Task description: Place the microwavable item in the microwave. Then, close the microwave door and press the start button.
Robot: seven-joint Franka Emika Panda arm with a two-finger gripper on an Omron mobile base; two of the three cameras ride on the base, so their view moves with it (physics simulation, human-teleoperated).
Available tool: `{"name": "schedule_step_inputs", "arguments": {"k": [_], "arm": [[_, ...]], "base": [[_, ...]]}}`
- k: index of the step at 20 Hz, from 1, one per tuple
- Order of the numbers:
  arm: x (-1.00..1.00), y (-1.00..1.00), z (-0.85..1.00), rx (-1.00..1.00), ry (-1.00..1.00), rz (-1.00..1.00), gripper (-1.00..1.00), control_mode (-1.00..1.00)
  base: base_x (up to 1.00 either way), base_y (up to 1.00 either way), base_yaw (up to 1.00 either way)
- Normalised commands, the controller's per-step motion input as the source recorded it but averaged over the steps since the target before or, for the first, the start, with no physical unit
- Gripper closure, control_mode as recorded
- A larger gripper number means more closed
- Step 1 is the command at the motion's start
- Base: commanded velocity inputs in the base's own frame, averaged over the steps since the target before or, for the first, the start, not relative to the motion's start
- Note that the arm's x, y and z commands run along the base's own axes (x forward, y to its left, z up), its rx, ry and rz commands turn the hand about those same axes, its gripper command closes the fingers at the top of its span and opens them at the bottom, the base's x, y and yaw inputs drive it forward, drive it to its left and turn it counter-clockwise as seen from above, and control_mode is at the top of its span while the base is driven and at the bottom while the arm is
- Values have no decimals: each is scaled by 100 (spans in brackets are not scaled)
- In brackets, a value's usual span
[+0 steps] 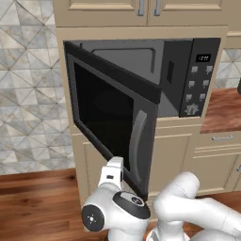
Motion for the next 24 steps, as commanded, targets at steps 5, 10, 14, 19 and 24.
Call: {"name": "schedule_step_inputs", "arguments": {"k": [5,10,14,19,24], "arm": [[0,-100,17,0,5,-18,-100,-100],[8,-99,24,0,9,-20,-100,-100],[39,-91,40,0,8,-13,-100,-100],[65,-66,39,0,1,-2,-100,-100],[85,-25,25,0,-1,2,-100,-100]], "base": [[0,0,0],[0,0,0],[0,0,0],[0,0,0],[0,0,0]]}}
